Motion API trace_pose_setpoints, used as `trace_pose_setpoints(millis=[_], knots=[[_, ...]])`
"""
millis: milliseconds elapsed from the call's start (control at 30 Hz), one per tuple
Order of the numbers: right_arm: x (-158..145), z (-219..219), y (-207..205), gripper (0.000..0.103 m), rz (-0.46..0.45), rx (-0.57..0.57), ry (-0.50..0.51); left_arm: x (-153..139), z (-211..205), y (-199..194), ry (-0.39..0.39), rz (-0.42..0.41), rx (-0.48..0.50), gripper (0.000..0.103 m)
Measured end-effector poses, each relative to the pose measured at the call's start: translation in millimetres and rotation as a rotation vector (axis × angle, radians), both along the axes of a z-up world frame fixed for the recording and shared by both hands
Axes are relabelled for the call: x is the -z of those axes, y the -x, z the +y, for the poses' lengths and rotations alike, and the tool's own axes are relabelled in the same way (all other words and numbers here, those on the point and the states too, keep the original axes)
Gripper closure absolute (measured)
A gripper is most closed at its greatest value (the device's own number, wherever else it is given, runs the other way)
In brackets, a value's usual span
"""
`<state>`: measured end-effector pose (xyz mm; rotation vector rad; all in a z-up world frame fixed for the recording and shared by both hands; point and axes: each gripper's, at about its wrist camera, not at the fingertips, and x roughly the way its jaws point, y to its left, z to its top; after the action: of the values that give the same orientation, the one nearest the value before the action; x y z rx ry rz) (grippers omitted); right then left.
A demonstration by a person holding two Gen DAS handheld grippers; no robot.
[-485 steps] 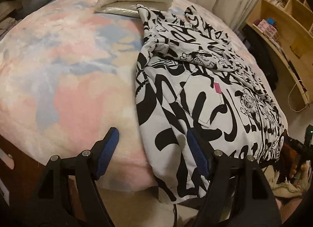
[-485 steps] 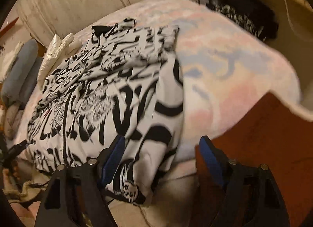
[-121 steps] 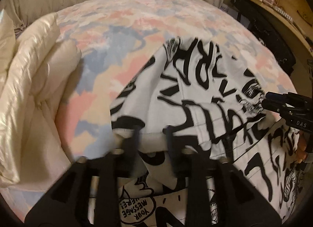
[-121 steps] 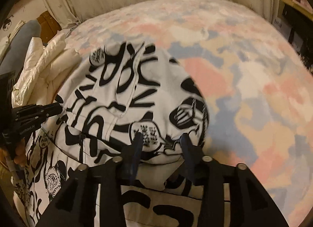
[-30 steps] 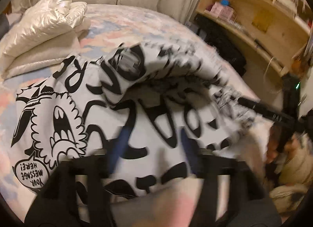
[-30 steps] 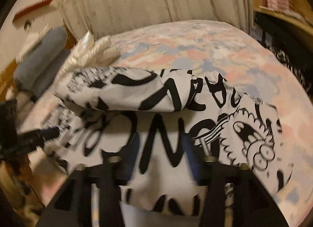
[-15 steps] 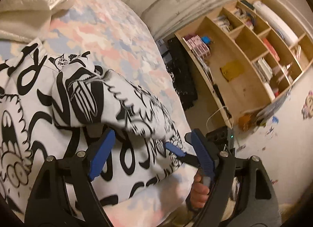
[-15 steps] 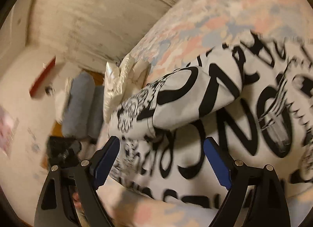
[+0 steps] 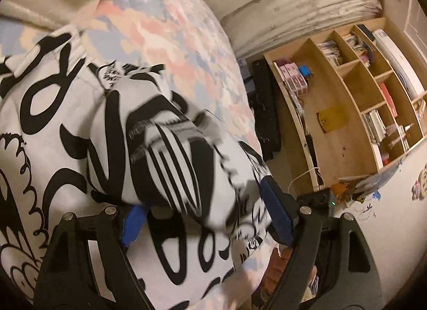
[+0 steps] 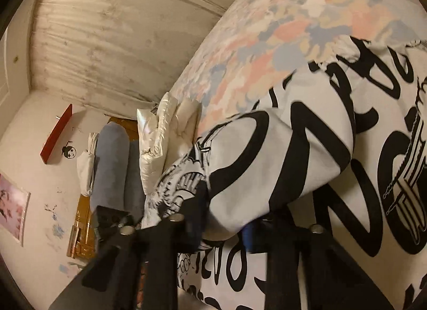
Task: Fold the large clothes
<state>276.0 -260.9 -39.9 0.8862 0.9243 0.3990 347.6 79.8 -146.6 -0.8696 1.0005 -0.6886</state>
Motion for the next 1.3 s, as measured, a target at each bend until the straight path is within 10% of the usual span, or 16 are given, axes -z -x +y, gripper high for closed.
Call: trace_pose_setpoints(millis=[167,333,400,767,1000,1300], knots=[[-3,-10,2,0.098,0.021,-0.041,0.029,17,-6,-17,-0.019,0.017,-0.019,0.026],[-5,-15,13,0.099,0.023,-0.076,0.172,4,-28,-13,-0.229,-0.053,-0.053,0.092],[-2,-12,13,0.100,0.025,-0.092,0.211,-5,-39,-6,-0.339,-0.080,-0.057,0.097],[29,-15,55,0.101,0.077,-0.176,0.405,0,-82,61,-0.728,-0.057,0.007,0.099],[65,3,63,0.100,0.100,-0.182,0.529,26,-93,78,-0.789,-0.126,-0.007,0.097],[40,-6,77,0.067,0.079,-0.126,0.579,5,-95,107,-0.849,-0.228,-0.023,0.092]])
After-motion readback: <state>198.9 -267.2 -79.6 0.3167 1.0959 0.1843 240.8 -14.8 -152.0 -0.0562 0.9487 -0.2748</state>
